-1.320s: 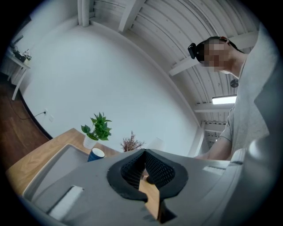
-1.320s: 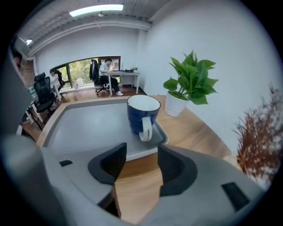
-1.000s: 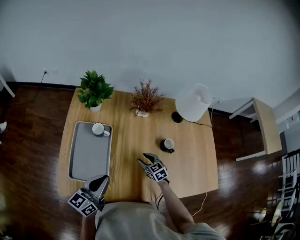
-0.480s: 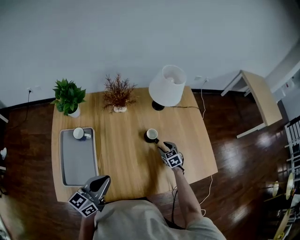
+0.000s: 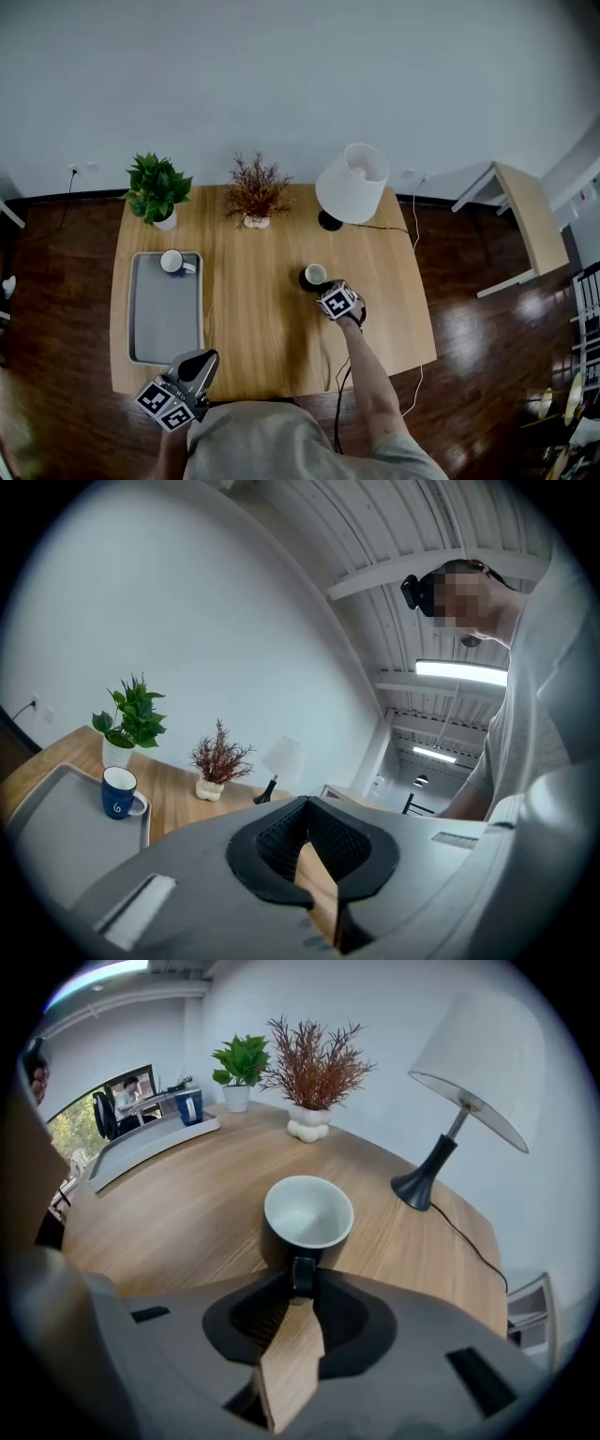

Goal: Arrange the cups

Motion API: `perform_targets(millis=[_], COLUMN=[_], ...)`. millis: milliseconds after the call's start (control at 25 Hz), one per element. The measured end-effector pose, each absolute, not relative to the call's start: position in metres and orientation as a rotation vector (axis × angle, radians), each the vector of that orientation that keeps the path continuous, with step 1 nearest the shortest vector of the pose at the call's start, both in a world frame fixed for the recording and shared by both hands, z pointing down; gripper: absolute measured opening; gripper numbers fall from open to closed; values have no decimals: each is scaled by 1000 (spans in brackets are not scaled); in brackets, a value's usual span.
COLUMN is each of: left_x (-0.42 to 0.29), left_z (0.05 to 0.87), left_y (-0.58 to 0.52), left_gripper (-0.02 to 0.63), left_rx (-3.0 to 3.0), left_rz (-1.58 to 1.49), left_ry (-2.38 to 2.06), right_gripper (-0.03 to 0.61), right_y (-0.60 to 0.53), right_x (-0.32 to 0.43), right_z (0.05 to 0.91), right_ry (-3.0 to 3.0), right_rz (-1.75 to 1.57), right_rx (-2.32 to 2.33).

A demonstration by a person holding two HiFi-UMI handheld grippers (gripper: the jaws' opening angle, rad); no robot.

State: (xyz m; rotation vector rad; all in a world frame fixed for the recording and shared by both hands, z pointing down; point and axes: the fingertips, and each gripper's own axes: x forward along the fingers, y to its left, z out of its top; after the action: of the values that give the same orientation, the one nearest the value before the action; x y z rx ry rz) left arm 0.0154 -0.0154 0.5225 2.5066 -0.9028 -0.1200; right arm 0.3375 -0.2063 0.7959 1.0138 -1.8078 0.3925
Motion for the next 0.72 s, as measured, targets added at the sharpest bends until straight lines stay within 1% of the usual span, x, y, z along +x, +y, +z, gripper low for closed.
perform_targets(millis=[120,240,360,560,640,720], left_x=[9,-2,-17,-44,-58,-72], left_z=[524,528,531,532,532,535], left_y=[-14,-14,-13,-16,-15,-12], left_gripper=[-6,-6,-6,-6,-6,-6], left_rx=[2500,2486,2462,2420,2403,2383], left_rz=[-149,-184,-217,-297,-326,-347], left_ry=[-926,-947,-976,-1050,-1091,-1130], right_gripper=[87,86,86,86,86,86], right_y=[-204,-190,-175,-159,-162,-168], right_x=[343,309,229,58,-5,-51], right_z=[797,783,763,725,722,730], right_ry=[-1783,-1876,-2061,-2327,-2361,-2336], right_rz=[423,452,447,357,293,203], right_rx=[1034,996,851,537,448,392])
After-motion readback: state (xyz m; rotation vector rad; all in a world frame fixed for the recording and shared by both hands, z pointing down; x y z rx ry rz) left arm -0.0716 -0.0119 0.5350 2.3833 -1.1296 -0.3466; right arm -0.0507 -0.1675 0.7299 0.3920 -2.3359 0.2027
